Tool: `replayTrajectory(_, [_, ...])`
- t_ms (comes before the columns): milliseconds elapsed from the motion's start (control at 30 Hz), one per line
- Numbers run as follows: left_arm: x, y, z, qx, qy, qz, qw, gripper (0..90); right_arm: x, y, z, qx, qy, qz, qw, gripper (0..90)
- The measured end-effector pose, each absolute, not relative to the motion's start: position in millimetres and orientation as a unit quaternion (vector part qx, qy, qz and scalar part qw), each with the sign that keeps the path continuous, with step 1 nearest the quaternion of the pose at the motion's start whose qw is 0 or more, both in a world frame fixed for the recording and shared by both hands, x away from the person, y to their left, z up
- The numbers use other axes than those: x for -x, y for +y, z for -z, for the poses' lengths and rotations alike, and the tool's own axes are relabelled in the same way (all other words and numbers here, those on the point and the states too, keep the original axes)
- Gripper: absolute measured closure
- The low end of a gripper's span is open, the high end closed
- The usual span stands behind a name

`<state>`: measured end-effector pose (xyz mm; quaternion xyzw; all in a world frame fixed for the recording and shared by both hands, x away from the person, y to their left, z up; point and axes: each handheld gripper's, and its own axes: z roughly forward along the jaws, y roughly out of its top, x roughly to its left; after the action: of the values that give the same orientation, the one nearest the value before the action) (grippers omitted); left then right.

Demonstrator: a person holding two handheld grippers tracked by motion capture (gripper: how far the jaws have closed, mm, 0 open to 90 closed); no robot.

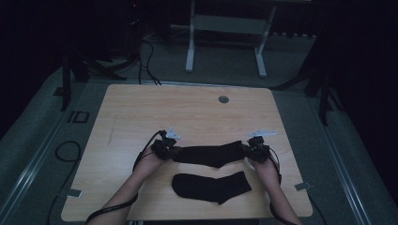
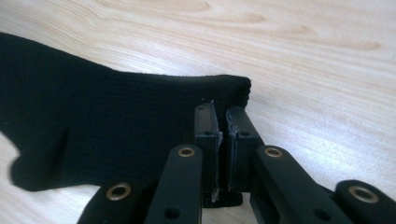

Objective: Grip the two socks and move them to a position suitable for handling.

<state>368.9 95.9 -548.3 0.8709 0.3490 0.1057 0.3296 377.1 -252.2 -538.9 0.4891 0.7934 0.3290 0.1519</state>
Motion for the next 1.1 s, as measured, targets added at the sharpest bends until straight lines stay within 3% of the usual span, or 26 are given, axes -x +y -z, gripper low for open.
replayTrajectory(100, [-370.0, 94.8, 552.5, -0.871, 0.349, -0.107, 0.328, 83.9, -379.3, -253.5, 546.5, -0.491, 0.795, -0.324, 0.148, 83.4])
replayTrajectory(167, [-371.1, 95.7, 554.3, -0.87, 0.352, -0.11, 0.328, 75.1, -380.2, -253.1, 549.7, -0.491, 0.798, -0.318, 0.145, 79.1])
replayTrajectory(233, [-372.6, 99.6, 554.3, -0.865, 0.364, -0.108, 0.328, 59.5, -381.0, -253.4, 551.2, -0.492, 0.8, -0.312, 0.144, 70.2])
replayTrajectory(333, [-372.5, 102.4, 553.5, -0.861, 0.368, -0.107, 0.334, 58.3, -381.3, -255.4, 548.7, -0.495, 0.796, -0.315, 0.146, 67.3])
replayTrajectory(367, [-371.3, 109.6, 549.2, -0.853, 0.375, -0.114, 0.345, 58.4, -379.9, -257.7, 541.7, -0.493, 0.794, -0.323, 0.151, 62.4])
replayTrajectory(467, [-367.6, 110.5, 544.0, -0.848, 0.369, -0.114, 0.364, 62.3, -376.5, -258.5, 530.7, -0.483, 0.793, -0.334, 0.162, 63.4])
replayTrajectory(533, [-364.3, 107.4, 540.4, -0.846, 0.367, -0.125, 0.366, 69.7, -373.8, -256.0, 526.5, -0.474, 0.796, -0.337, 0.17, 73.9])
replayTrajectory(567, [-363.4, 106.1, 538.6, -0.844, 0.365, -0.118, 0.374, 77.5, -372.6, -253.8, 525.5, -0.468, 0.798, -0.336, 0.177, 80.7])
replayTrajectory(600, [-363.4, 106.1, 538.6, -0.844, 0.365, -0.118, 0.374, 82.9, -372.6, -253.8, 525.5, -0.468, 0.798, -0.336, 0.177, 80.7])
replayTrajectory(633, [-361.5, 101.2, 536.1, -0.845, 0.36, -0.112, 0.38, 87.0, -371.0, -249.9, 525.6, -0.462, 0.801, -0.335, 0.18, 88.9])
replayTrajectory(667, [-361.7, 97.8, 536.5, -0.849, 0.354, -0.109, 0.377, 89.1, -371.4, -248.1, 526.9, -0.46, 0.803, -0.334, 0.178, 89.7])
replayTrajectory(1100, [-377.1, 92.9, 561.1, -0.846, 0.384, -0.093, 0.359, 89.5, -381.2, -241.1, 551.6, -0.462, 0.816, -0.305, 0.168, 89.7])
